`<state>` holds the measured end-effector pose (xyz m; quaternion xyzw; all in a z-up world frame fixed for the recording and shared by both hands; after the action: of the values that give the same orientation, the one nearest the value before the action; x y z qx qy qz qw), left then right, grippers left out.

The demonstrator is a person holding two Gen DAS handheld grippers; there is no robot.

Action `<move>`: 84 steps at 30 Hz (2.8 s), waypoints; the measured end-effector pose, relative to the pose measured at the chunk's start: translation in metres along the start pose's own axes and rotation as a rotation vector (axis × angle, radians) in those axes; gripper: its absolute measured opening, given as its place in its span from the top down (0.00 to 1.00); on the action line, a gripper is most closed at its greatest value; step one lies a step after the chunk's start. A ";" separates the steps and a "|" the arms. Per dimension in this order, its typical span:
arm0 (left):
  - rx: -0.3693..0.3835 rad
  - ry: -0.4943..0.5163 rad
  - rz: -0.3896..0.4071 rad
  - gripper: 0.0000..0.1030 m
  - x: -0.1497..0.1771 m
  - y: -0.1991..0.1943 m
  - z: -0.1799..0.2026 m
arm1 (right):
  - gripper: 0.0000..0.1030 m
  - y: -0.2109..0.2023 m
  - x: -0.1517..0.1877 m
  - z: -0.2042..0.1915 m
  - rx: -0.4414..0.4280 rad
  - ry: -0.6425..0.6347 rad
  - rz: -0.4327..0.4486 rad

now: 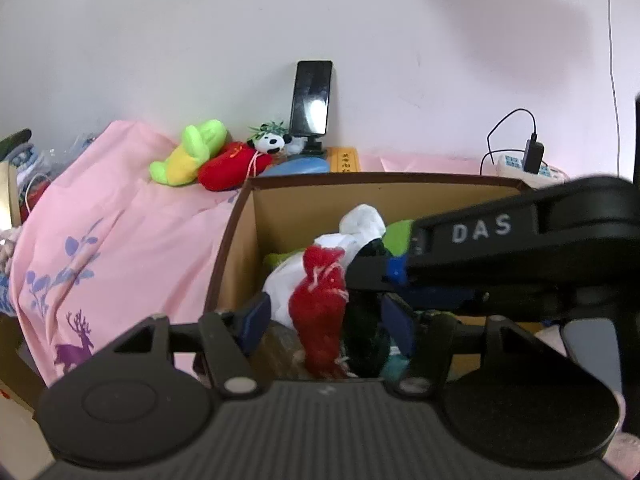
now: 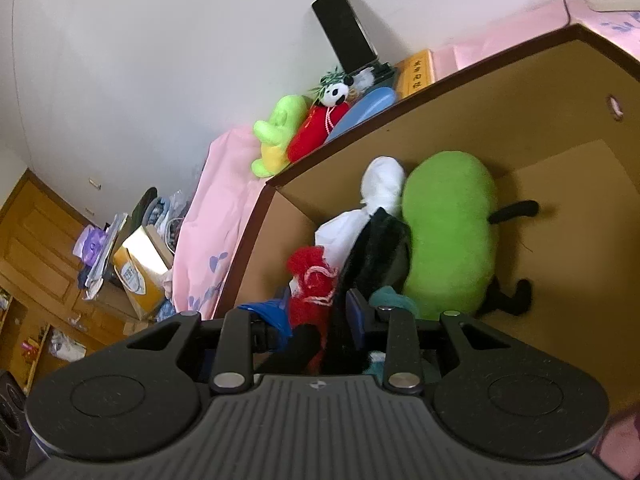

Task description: Organize soft objects

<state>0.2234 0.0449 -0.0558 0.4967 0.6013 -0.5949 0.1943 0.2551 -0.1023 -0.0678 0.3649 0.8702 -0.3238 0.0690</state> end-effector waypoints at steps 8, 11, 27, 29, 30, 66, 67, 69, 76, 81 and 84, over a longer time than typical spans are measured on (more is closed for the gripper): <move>0.019 -0.040 0.012 0.37 0.005 -0.028 0.013 | 0.85 -0.038 0.008 -0.003 -0.008 -0.038 0.075; 0.004 -0.011 0.024 0.37 0.006 -0.041 0.026 | 0.85 -0.051 0.012 -0.004 0.018 -0.075 0.098; -0.037 -0.077 -0.082 0.35 0.028 -0.063 0.039 | 0.85 -0.093 0.038 0.001 0.119 -0.213 0.160; -0.049 -0.073 -0.096 0.32 0.030 -0.064 0.039 | 0.85 -0.097 0.040 0.001 0.134 -0.231 0.163; -0.051 -0.073 -0.105 0.31 0.030 -0.064 0.039 | 0.85 -0.099 0.041 0.001 0.142 -0.239 0.166; -0.121 -0.047 -0.349 0.05 0.073 -0.062 0.047 | 0.84 -0.105 0.083 0.039 0.450 -0.265 0.102; -0.121 -0.046 -0.353 0.05 0.074 -0.062 0.047 | 0.84 -0.105 0.085 0.039 0.455 -0.266 0.100; -0.124 -0.044 -0.361 0.05 0.076 -0.063 0.045 | 0.84 -0.105 0.088 0.038 0.464 -0.257 0.097; -0.153 -0.038 -0.360 0.05 0.077 -0.071 0.039 | 0.84 -0.107 0.095 0.033 0.481 -0.271 0.099; -0.157 -0.032 -0.354 0.05 0.075 -0.076 0.038 | 0.83 -0.108 0.096 0.029 0.494 -0.298 0.113; -0.161 -0.026 -0.344 0.05 0.071 -0.078 0.038 | 0.83 -0.109 0.096 0.028 0.499 -0.304 0.118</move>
<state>0.1145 0.0522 -0.0823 0.3617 0.7205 -0.5757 0.1368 0.1085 -0.1200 -0.0673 0.3680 0.7208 -0.5738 0.1253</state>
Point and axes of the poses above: each gripper's, at about its wrist camera, not at the fingertips, and y roughly the way its jaws point, z to its right, x to its underside, the point moved 6 cm from there along y, roughly the way its jaws point, and after that the axes turned 15 degrees about y, right-handed, at the moved point
